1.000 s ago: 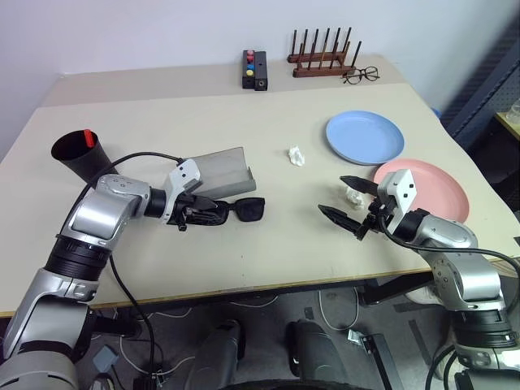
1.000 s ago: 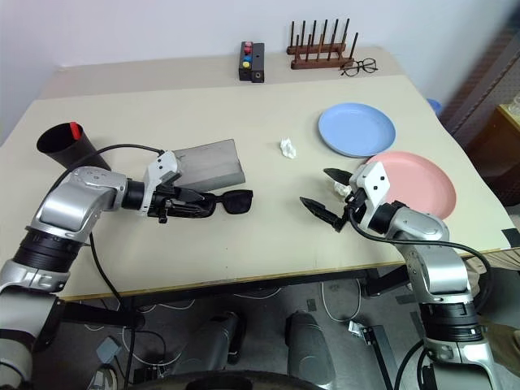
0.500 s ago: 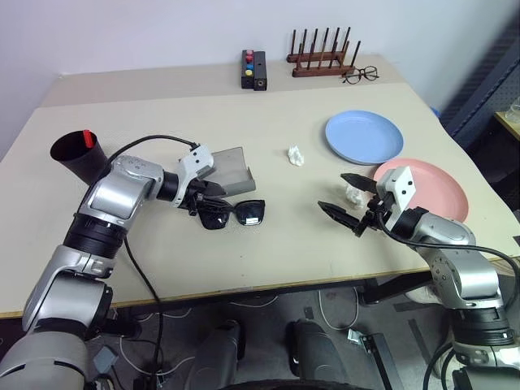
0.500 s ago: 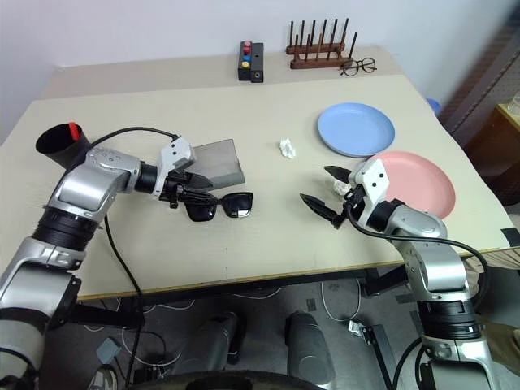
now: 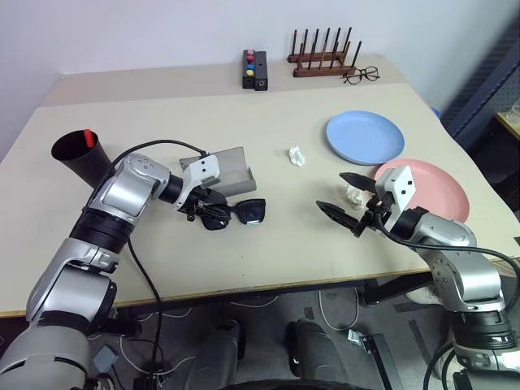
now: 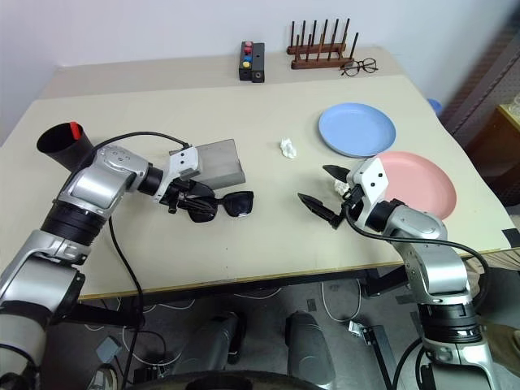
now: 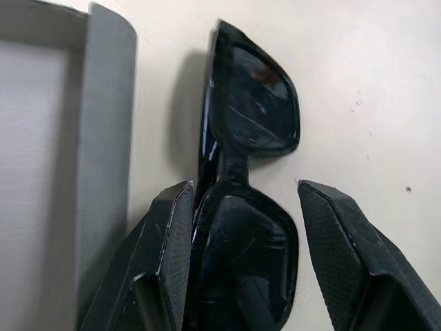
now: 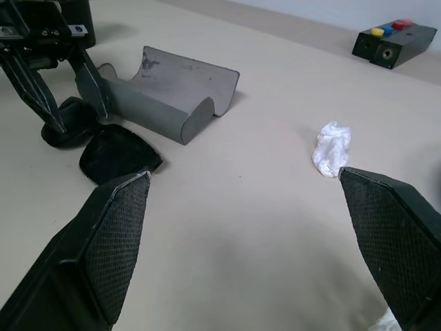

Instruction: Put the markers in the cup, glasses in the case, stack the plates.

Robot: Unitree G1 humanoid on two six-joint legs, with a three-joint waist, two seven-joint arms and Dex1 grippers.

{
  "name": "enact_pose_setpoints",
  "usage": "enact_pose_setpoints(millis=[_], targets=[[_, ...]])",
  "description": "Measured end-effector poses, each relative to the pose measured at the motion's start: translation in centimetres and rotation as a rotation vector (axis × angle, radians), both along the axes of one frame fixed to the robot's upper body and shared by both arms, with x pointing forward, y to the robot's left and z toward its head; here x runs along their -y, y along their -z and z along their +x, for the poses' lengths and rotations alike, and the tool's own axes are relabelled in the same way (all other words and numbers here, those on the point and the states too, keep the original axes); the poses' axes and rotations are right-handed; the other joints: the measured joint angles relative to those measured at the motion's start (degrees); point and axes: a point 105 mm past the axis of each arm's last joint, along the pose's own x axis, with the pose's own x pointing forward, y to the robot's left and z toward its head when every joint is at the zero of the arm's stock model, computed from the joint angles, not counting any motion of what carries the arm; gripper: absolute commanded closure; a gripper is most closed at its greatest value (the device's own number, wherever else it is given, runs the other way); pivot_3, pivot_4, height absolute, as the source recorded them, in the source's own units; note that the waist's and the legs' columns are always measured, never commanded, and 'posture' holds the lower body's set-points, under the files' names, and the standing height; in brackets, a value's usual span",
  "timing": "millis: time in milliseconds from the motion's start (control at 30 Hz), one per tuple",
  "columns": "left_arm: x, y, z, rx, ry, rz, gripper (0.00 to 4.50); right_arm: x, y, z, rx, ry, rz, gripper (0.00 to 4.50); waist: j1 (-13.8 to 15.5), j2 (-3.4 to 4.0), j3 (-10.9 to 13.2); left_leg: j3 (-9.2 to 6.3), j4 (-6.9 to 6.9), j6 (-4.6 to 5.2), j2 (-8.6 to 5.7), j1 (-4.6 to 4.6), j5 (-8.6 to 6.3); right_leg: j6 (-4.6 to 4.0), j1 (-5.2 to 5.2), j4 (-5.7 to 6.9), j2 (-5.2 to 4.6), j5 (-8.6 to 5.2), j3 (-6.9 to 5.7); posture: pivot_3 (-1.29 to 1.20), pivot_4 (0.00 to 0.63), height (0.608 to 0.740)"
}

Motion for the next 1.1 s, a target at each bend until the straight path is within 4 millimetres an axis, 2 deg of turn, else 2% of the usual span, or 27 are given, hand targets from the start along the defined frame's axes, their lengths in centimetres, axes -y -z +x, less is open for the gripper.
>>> enact_pose_setpoints(millis=[333,433,533,567,667,967,1100], targets=[[1.2,0.8,1.1,0.021,0.063,0.058,2.05,0.2,0.3,-0.1,-0.006,0.007,0.001,0.0,0.0,0.0,0.0,-0.01,0.01,0.01,0.0,0.0,0.0,0.01,0.02,0.0,0.11,0.0,0.0,0.0,0.15,0.74],[1.5,1.0,1.2,0.017,0.072,0.064,2.96,0.3,0.5,-0.2,-0.011,0.012,0.001,0.0,-0.1,0.0,0.0,-0.01,0.01,0.01,0.0,0.0,-0.01,0.01,0.02,0.0,0.12,0.0,0.0,0.0,0.15,0.74],[1.8,0.1,1.2,0.029,0.11,0.059,4.3,0.4,0.6,-0.2,-0.014,0.021,0.002,0.0,0.0,0.03,0.0,0.0,0.03,0.02,0.0,0.04,-0.01,0.01,0.08,-0.01,0.11,0.0,-0.01,0.0,0.15,0.74],[2.1,-0.2,1.0,0.034,0.13,0.048,4.49,0.5,0.6,-0.2,-0.014,0.022,0.002,0.0,0.1,0.09,-0.1,-0.02,0.04,0.03,-0.01,0.14,-0.02,0.02,0.24,-0.04,0.1,0.0,-0.02,0.0,0.15,0.74],[2.3,-0.2,0.9,0.037,0.134,0.043,4.49,0.5,0.5,-0.2,-0.012,0.023,0.002,0.0,0.2,0.11,-0.1,-0.13,0.1,0.05,0.0,0.33,-0.03,0.02,0.56,-0.15,0.12,-0.03,-0.1,0.0,0.15,0.74],[1.9,-0.3,0.4,0.045,0.117,0.016,4.49,0.5,0.5,-0.4,-0.013,0.002,-0.005,0.0,0.0,0.12,-0.1,-0.13,0.06,0.09,0.01,0.35,-0.05,0.06,0.54,-0.15,0.11,-0.05,-0.09,0.0,0.15,0.74],[1.8,-0.5,0.4,0.038,0.087,-0.017,4.49,1.4,1.4,-0.8,-0.042,-0.026,-0.064,0.0,0.1,0.11,-0.1,-0.13,0.08,0.1,0.0,0.31,-0.06,0.07,0.54,-0.17,0.12,-0.05,-0.1,0.0,0.15,0.74]])
